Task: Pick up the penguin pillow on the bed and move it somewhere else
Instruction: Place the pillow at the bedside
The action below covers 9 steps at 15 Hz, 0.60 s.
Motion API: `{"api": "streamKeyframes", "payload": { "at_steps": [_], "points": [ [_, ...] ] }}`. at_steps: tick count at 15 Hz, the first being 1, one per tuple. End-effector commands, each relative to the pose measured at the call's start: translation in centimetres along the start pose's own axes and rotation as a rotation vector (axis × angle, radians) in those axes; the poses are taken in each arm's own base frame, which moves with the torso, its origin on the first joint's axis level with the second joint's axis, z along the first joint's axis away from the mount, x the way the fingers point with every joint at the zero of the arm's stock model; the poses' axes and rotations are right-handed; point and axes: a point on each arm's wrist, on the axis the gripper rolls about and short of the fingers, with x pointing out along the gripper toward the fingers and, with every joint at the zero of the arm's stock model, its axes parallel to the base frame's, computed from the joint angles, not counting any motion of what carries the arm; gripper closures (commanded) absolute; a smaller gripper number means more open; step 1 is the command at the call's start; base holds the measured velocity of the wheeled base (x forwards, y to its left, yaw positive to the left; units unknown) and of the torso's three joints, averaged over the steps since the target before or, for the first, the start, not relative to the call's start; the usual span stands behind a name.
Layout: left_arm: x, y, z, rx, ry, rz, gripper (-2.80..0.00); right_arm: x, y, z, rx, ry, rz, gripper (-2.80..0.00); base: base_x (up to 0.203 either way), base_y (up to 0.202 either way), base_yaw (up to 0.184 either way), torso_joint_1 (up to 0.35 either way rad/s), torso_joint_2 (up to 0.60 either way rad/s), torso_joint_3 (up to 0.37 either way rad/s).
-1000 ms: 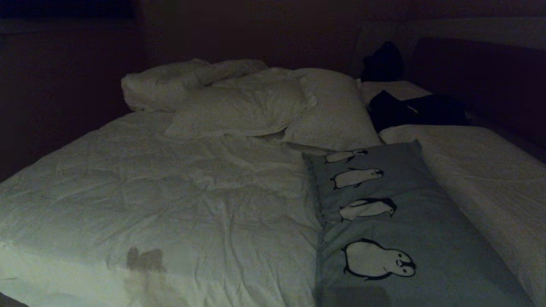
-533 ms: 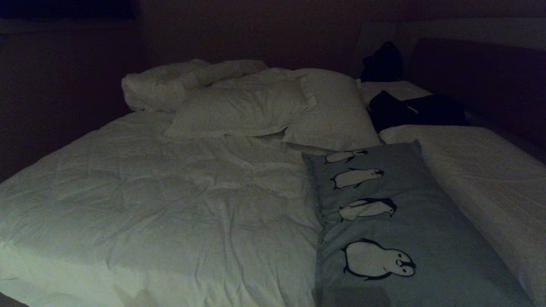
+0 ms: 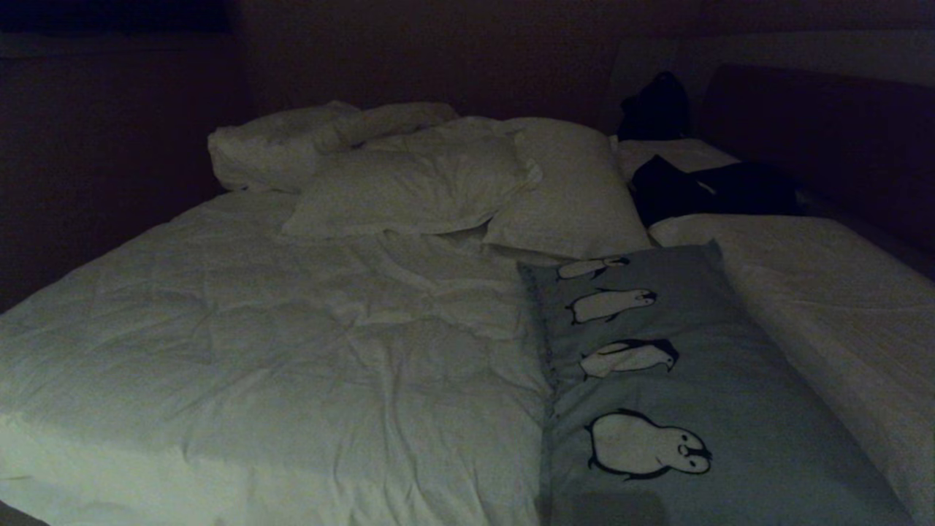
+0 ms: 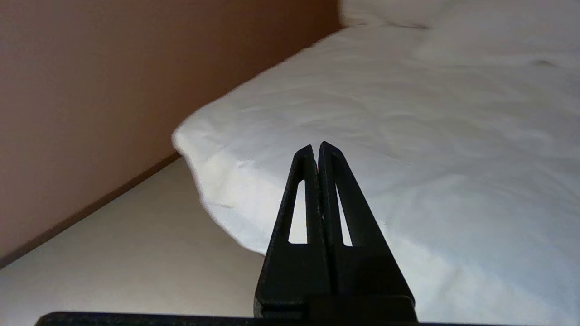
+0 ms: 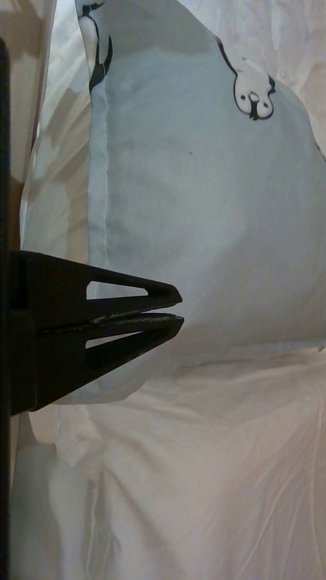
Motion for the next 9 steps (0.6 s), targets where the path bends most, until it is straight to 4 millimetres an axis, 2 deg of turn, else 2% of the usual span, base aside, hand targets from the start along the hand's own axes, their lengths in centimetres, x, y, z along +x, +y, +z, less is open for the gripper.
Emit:
{"api": "streamKeyframes", "payload": {
  "at_steps": [1,5,9],
  "points": [
    [-0.3,-0.2,-0.5,0.001,-0.016,-0.093,0.0,0.0,0.0,0.0,0.0,0.001,0.0,0.0,0.0,0.0,0.0,0.0,0.0,0.0],
    [-0.1,-0.6,-1.2,0.022,0.002,-0.215,0.0,0.0,0.0,0.0,0.004,0.001,-0.001,0.0,0.0,0.0,0.0,0.0,0.0,0.0],
    [-0.1,-1.1,-3.0,0.035,0.041,-0.289,0.0,0.0,0.0,0.0,0.006,0.001,-0.001,0.0,0.0,0.0,0.0,0.0,0.0,0.0]
  ]
}}
